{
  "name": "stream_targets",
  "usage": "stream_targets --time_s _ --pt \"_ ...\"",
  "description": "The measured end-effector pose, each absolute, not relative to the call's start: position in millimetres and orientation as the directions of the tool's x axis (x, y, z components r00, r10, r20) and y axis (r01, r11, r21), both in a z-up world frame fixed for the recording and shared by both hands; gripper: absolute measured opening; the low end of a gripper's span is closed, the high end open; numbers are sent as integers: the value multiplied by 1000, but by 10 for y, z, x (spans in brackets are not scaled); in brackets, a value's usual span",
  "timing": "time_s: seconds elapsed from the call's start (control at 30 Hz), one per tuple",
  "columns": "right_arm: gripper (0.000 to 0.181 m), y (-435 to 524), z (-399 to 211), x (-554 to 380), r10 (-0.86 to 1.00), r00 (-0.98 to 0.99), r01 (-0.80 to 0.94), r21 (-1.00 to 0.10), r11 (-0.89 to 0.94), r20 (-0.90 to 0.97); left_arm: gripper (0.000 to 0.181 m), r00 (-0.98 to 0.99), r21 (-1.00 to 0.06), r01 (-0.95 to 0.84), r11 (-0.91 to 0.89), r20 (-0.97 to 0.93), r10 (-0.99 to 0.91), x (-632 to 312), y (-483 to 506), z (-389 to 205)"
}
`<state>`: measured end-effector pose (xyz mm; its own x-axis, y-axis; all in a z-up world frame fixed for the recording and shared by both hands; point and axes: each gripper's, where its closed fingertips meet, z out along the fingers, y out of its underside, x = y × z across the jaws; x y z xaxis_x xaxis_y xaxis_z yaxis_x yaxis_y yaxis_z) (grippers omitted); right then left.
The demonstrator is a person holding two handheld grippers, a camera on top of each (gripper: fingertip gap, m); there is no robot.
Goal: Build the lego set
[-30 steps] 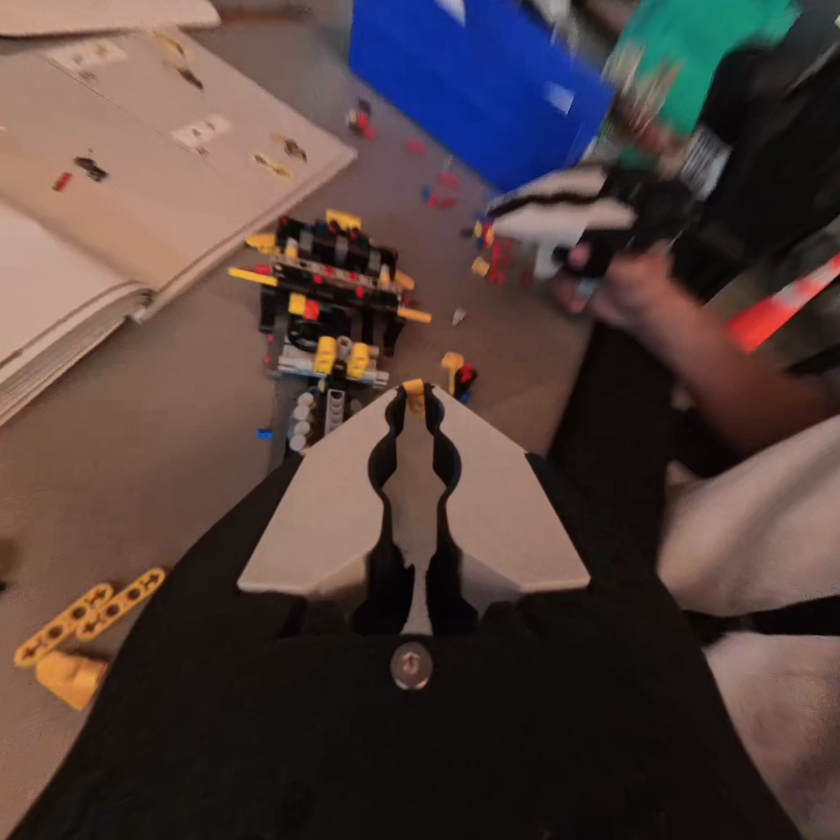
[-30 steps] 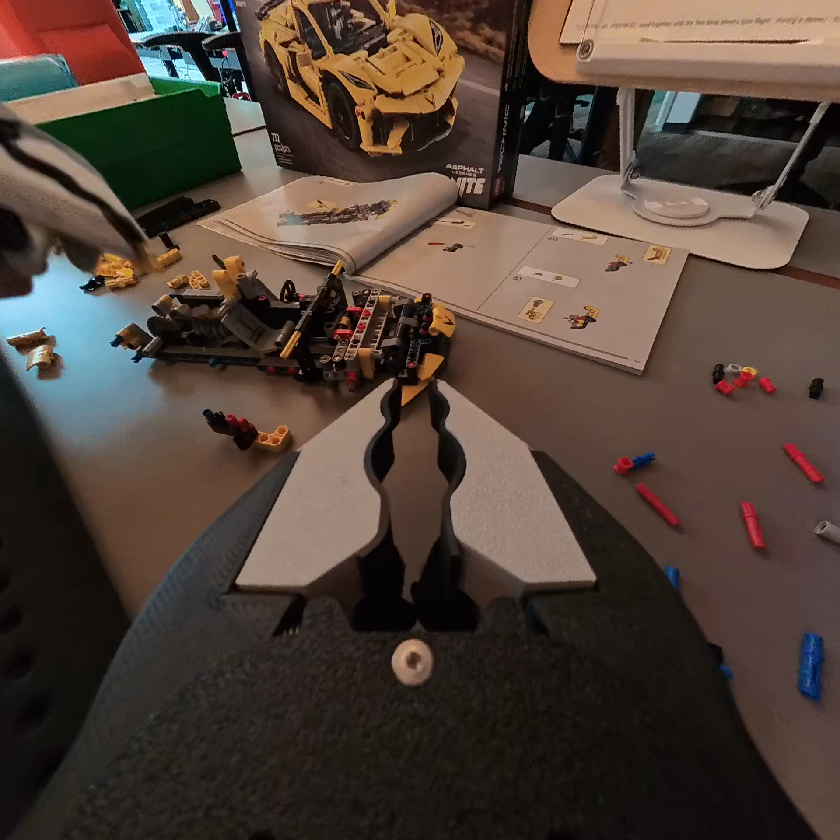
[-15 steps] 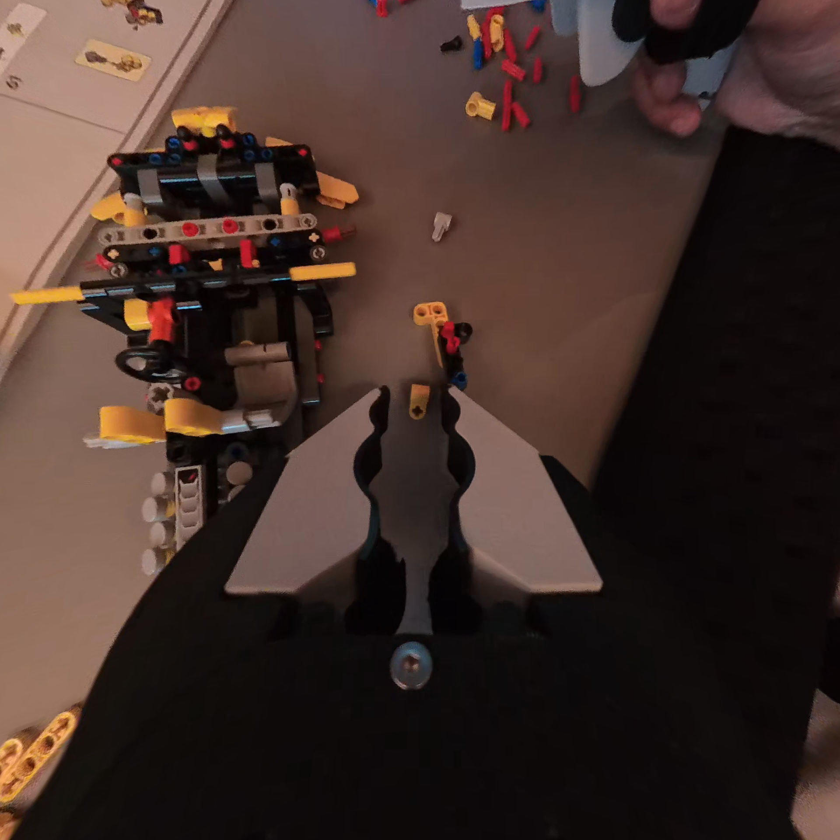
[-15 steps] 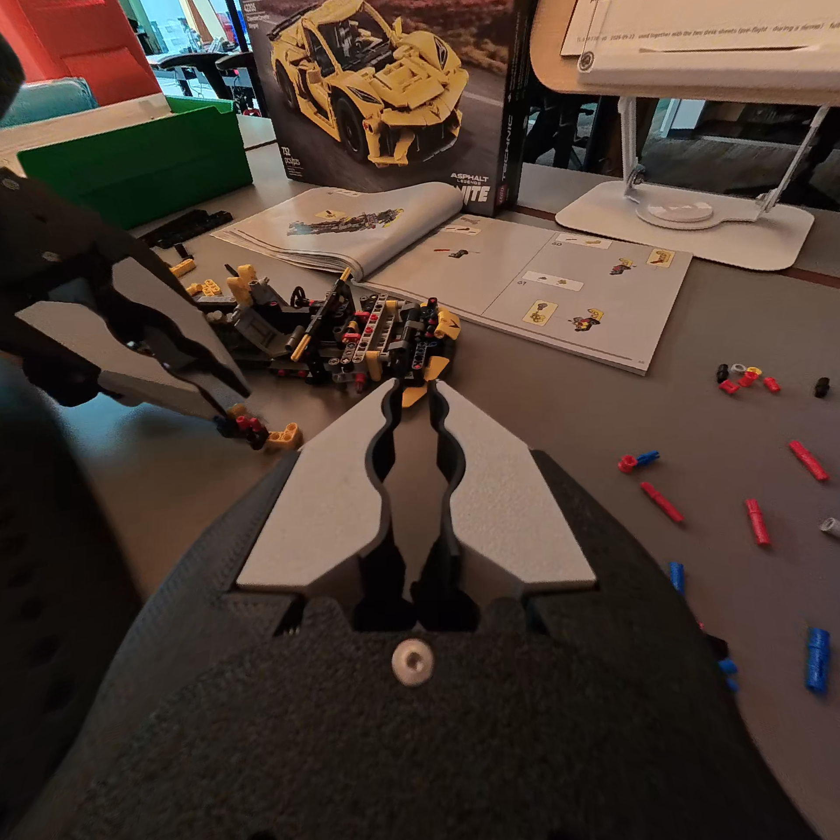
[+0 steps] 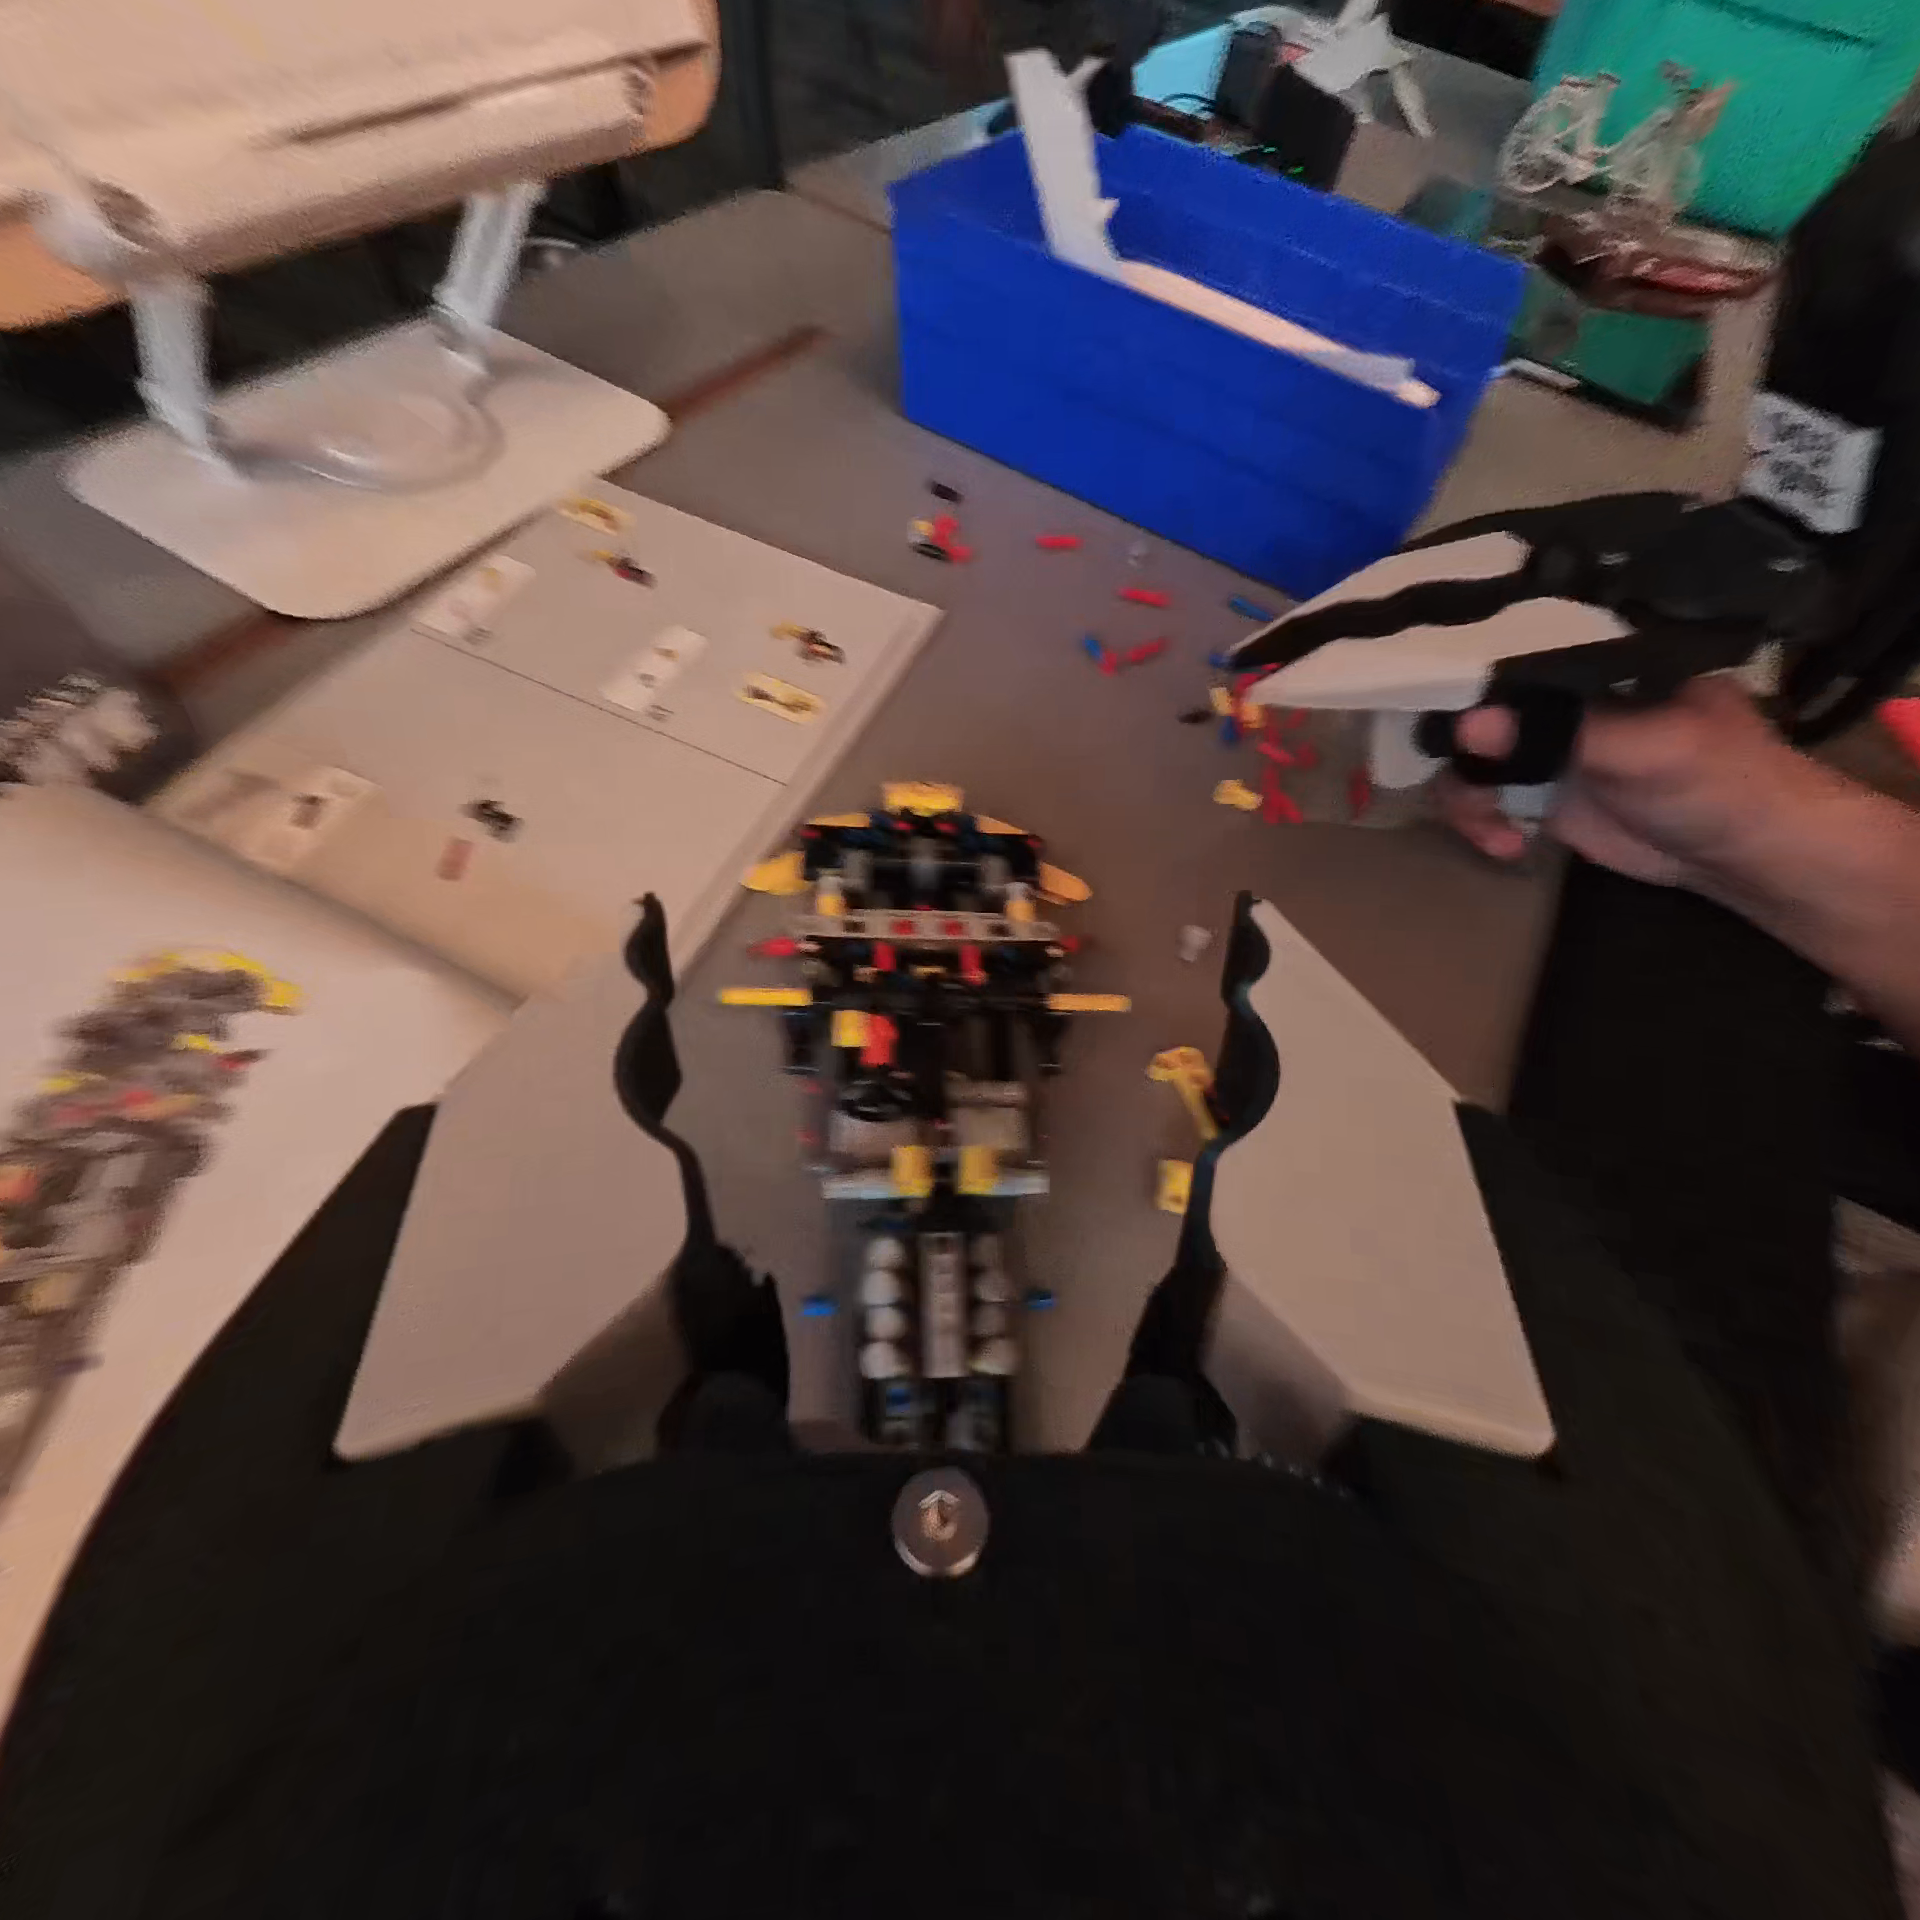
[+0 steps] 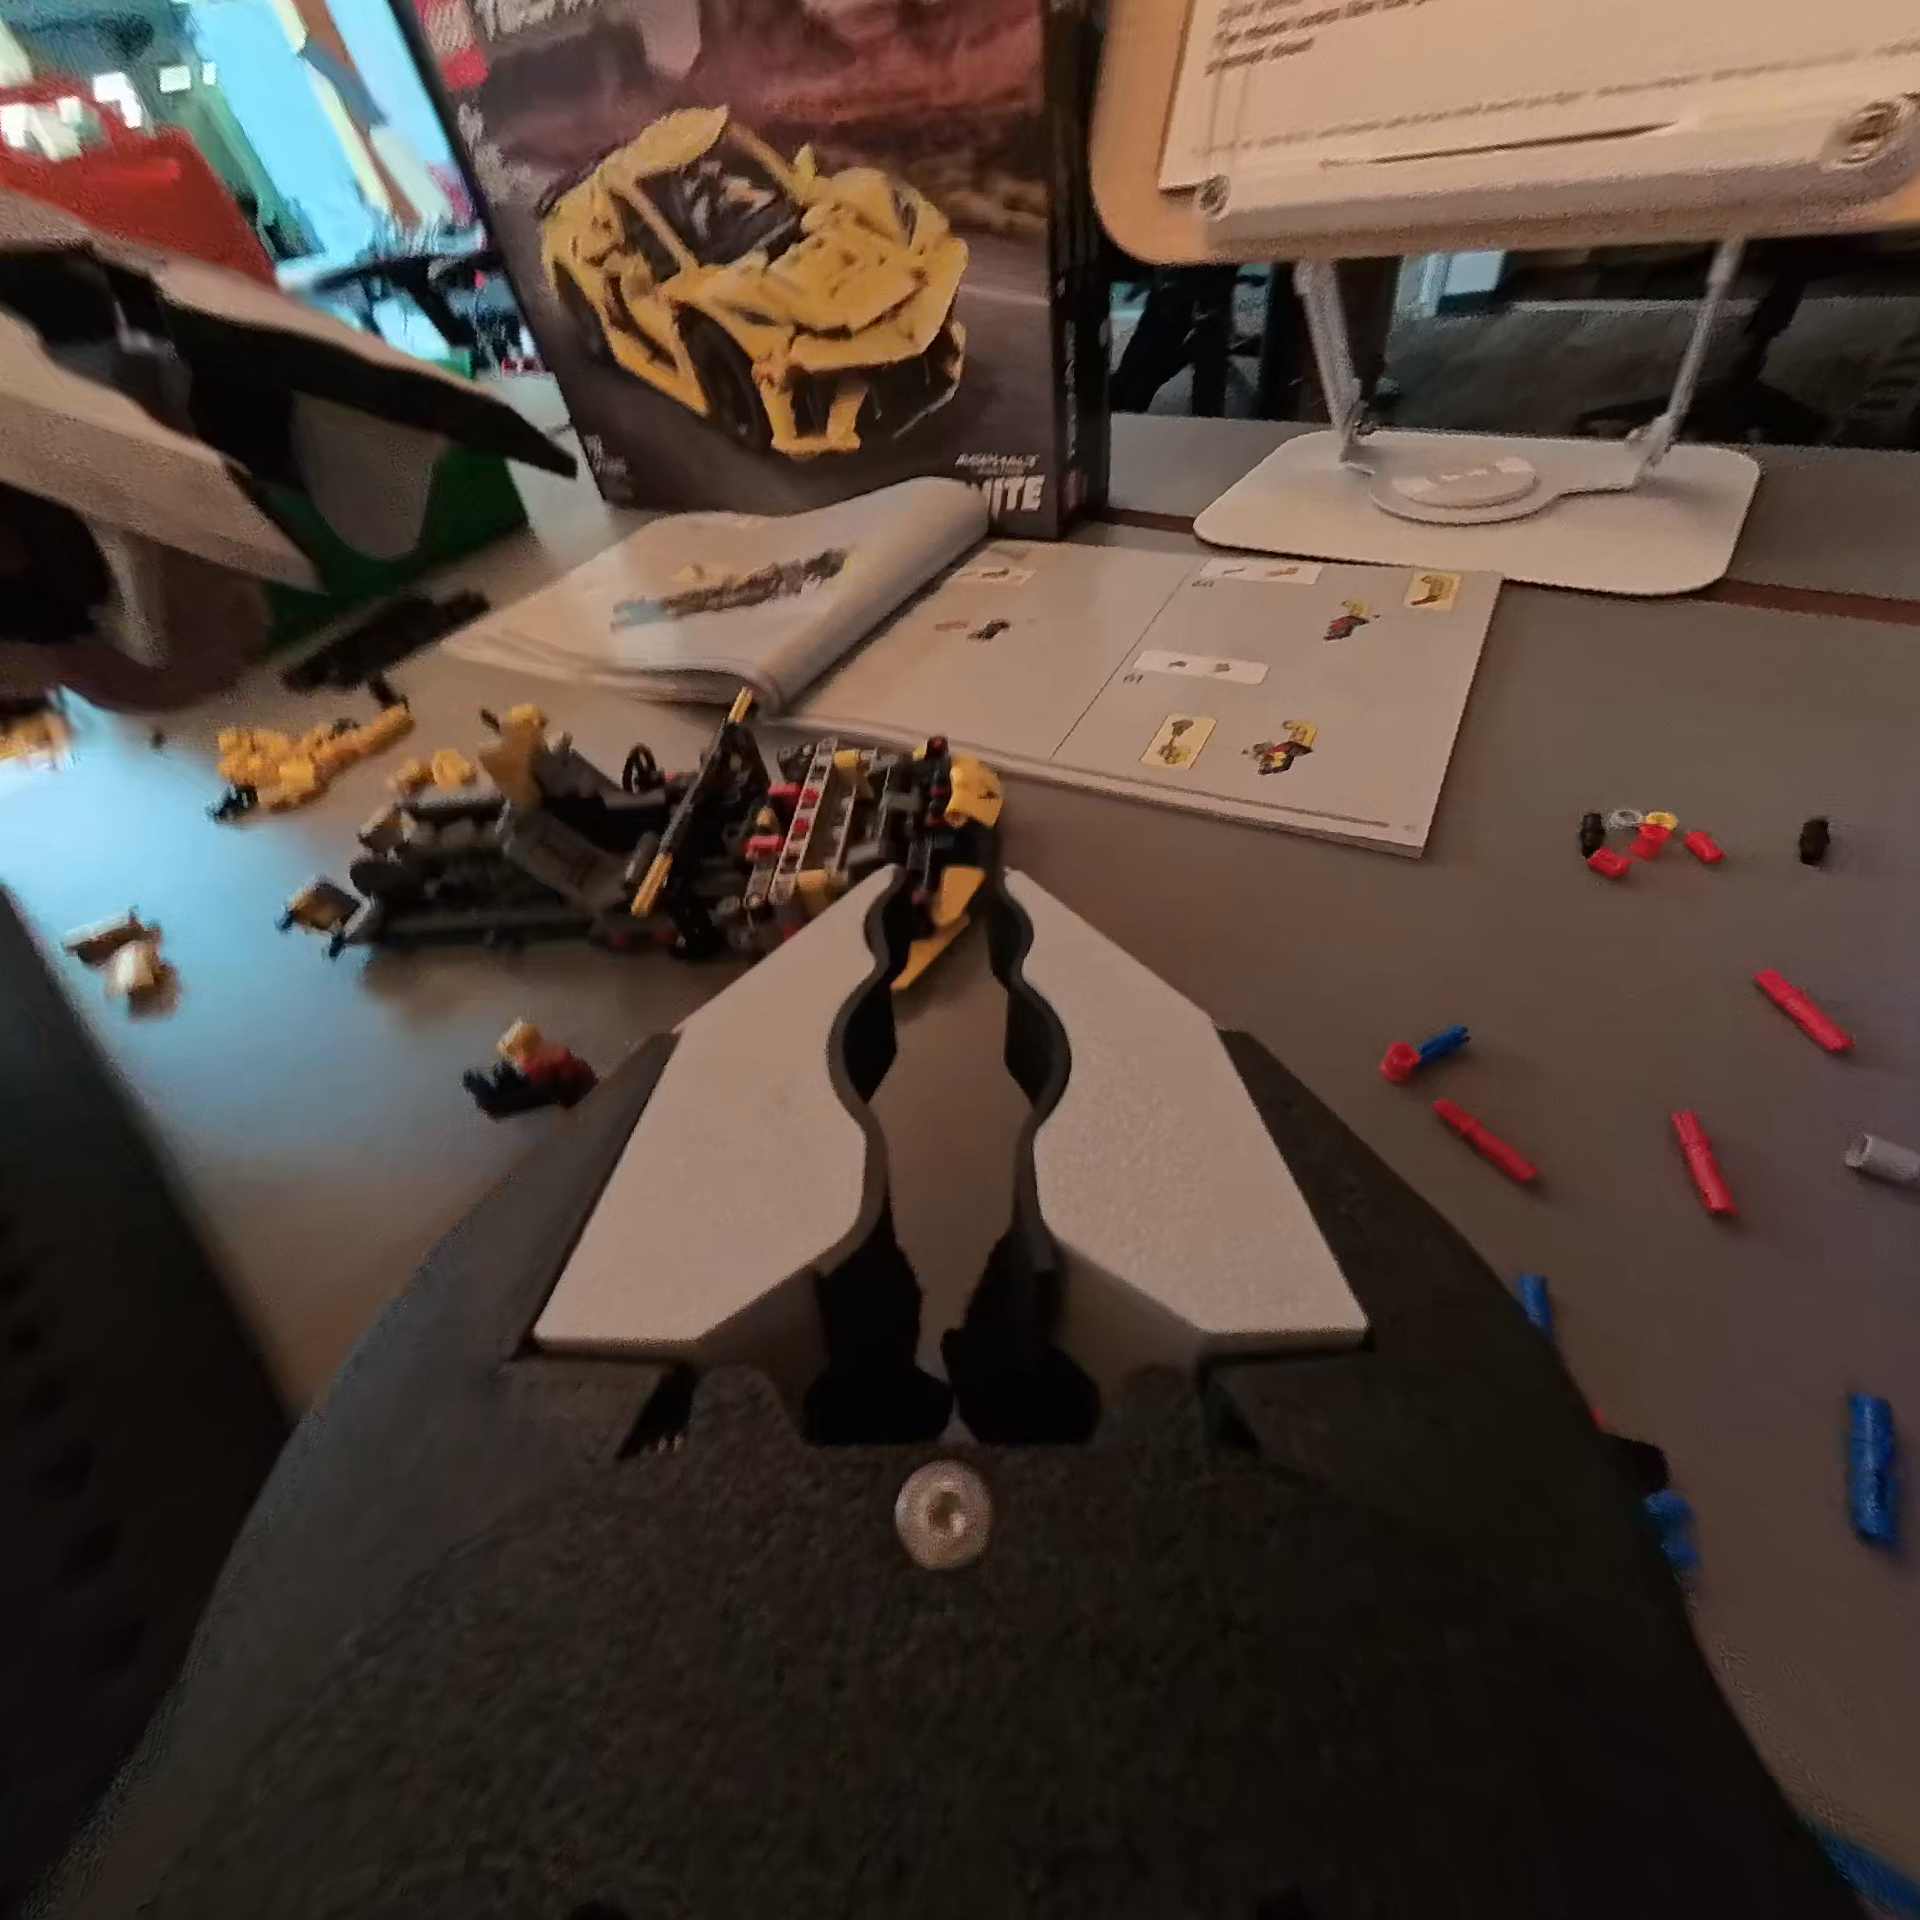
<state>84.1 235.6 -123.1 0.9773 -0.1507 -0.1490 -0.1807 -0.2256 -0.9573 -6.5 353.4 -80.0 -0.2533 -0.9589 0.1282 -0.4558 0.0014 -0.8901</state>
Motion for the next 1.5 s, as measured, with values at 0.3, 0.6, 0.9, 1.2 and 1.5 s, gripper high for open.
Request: stream_targets --time_s 0.3,0.6,0.9,1.2,1.5 --pt "57 2665 -1367 1143 -302 948 -173 -956 -237 -97 104 -135 -957 -286 -46 88 -987 -58 4246 -968" --pt "48 2504 -1410 1258 -359 933 -90 -951 -296 23 90 -19 -934 -344 -94 107 -994 -95 4544 -1178" --pt "47 2376 -1451 1416 -432 902 -138 -935 -325 17 89 -37 -921 -376 -103 126 -991 -119 4556 -1242" --pt "45 2384 -1477 1439 -432 902 -166 -930 -328 -8 87 10 -893 -450 2 -7 -1000 -114 4706 -1486" --pt "45 2406 -1512 1398 -414 910 -182 -923 -338 -27 85 35 -895 -443 -44 32 -999 -127 4783 -1478"
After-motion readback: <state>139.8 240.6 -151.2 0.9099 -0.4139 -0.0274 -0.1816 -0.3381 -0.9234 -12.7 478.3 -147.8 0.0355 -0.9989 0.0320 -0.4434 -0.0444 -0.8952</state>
